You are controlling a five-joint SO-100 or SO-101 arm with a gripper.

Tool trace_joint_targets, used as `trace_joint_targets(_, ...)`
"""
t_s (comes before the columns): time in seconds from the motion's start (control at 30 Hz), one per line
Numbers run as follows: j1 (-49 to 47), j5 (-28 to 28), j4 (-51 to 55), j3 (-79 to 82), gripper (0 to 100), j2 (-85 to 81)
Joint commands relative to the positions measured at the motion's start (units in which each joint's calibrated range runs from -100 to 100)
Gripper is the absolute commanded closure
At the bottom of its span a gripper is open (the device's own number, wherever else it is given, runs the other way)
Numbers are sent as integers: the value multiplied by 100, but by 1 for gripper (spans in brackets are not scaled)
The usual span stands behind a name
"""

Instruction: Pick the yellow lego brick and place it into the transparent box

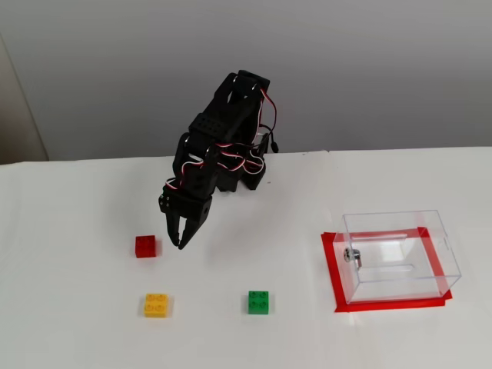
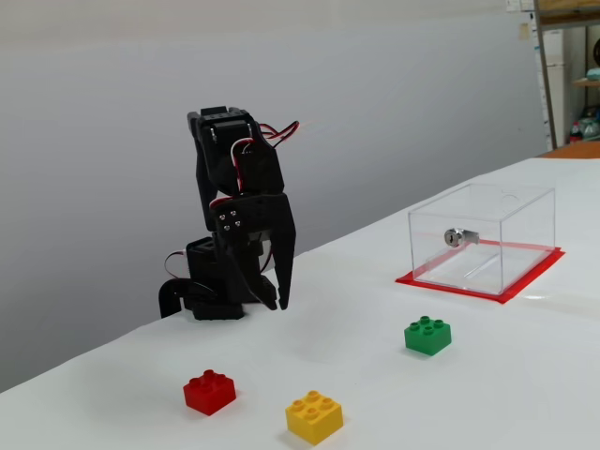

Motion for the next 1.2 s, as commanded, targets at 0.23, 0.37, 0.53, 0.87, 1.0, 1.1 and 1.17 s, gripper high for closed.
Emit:
trace_joint_targets(0.23,8,-21,11,-1660,97,1211)
trace_joint_targets(0.37,-22,26,-50,-2049,97,1483)
trace_joint_targets(0.53,-125,36,28,-2645,97,2119)
trace_joint_targets(0.87,-665,36,28,-3495,97,3222)
trace_joint_targets(1.0,-673,36,28,-3929,97,3723)
trace_joint_targets(1.1,-628,36,28,-4291,97,4079)
trace_joint_targets(1.17,-547,36,81,-4463,97,4215)
